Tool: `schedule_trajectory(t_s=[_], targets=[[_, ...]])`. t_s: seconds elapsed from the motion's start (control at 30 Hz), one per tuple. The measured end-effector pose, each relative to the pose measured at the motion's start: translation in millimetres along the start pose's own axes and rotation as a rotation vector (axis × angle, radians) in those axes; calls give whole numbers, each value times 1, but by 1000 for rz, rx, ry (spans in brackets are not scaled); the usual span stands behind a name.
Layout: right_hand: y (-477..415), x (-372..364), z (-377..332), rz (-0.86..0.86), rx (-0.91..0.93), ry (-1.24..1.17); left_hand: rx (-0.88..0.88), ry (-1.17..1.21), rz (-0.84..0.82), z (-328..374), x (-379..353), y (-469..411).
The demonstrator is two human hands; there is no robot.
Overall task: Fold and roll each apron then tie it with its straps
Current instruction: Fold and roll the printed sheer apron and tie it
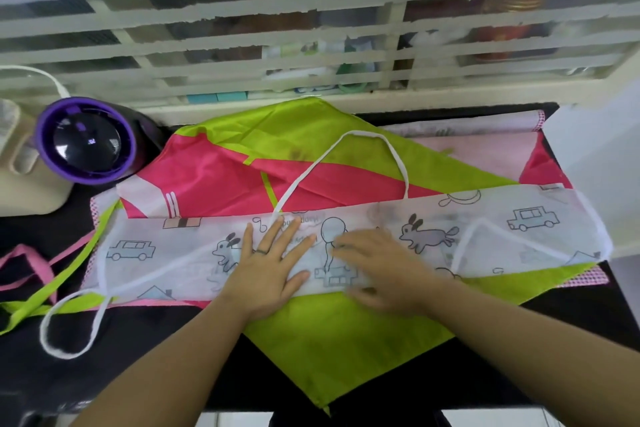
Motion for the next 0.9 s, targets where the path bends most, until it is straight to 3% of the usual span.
schedule_trajectory(t_s=[0.03,0.1,0.2,0.3,0.43,0.5,0.57,0.77,0.9], targets=[[2,-25,-5,-133,-14,54,-3,9,-15,1,-1,-1],[4,-42,-5,-206,-31,178,-21,51,-11,1,1,-1],[0,-35,0,-187,-97,276,-99,93,38,1,8,7],[-1,-33,-6,-167,-107,168,-125,146,78,-10,10,27],[-7,-12,-5,-25,-197,199,-62,166,158,-36,7,46],[-10,-4,-3,-47,-309,107,37,196,134,-53,5,50],[-12,1,2,-181,-462,95,114,234,103,-65,13,55],[-11,11,24,-533,-674,33,121,358,-288,-91,8,59],[-2,18,45,-533,-811,-29,199,458,-490,-129,-9,64]])
Point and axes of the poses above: each hand's wrist, its own y-axis away from the middle knuckle, its own x-axis out of the back of the hand, z = x × y, the point moved 10 cm from there along -y, towards the middle knuckle, and after that the axes turned 14 degrees about -y, right-handed, at the moved point
